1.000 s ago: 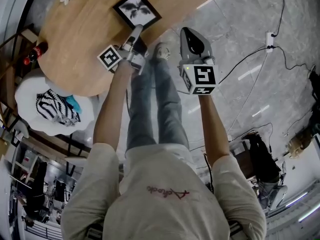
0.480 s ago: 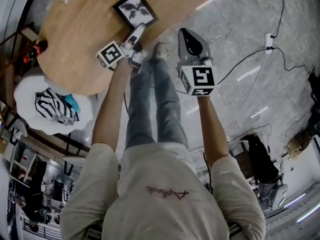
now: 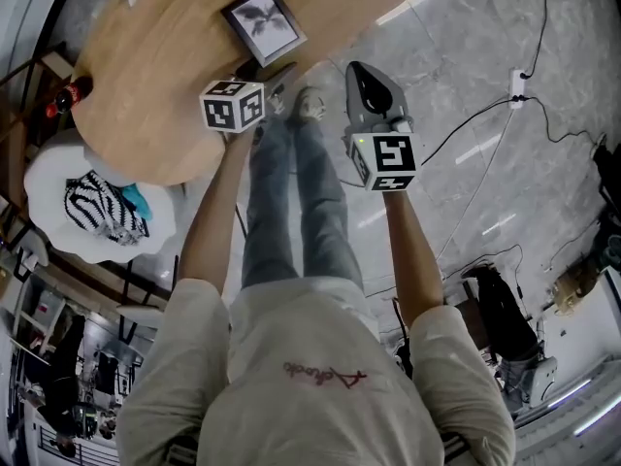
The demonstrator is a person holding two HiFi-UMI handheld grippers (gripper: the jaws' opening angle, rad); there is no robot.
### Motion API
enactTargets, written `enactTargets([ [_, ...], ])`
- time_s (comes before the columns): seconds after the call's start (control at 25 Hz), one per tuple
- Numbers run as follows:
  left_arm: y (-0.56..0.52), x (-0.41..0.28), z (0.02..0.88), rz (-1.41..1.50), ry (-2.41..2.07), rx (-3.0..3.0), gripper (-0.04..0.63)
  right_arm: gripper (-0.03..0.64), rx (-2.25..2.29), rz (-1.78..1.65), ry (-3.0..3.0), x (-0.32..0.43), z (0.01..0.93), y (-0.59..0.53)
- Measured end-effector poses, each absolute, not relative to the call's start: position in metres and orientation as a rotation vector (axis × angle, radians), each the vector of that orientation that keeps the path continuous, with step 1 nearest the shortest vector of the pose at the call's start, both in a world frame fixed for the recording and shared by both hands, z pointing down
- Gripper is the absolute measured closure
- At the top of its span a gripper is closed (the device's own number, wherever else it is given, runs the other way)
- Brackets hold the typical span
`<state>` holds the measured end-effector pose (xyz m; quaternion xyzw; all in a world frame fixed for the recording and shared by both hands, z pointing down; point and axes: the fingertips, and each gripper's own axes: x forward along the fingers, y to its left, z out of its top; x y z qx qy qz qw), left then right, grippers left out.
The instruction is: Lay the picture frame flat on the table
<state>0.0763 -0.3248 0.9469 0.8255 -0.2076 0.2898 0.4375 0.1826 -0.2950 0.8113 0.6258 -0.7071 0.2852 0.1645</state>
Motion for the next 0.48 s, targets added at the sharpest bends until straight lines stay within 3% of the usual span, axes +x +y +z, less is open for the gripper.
enactTargets([
  [0.48,-0.309,0.067,0.975,1.333,-0.353,2.442,0.282,0.612,1.759,0.816,-2.012,0.177,0.820,-0.287],
])
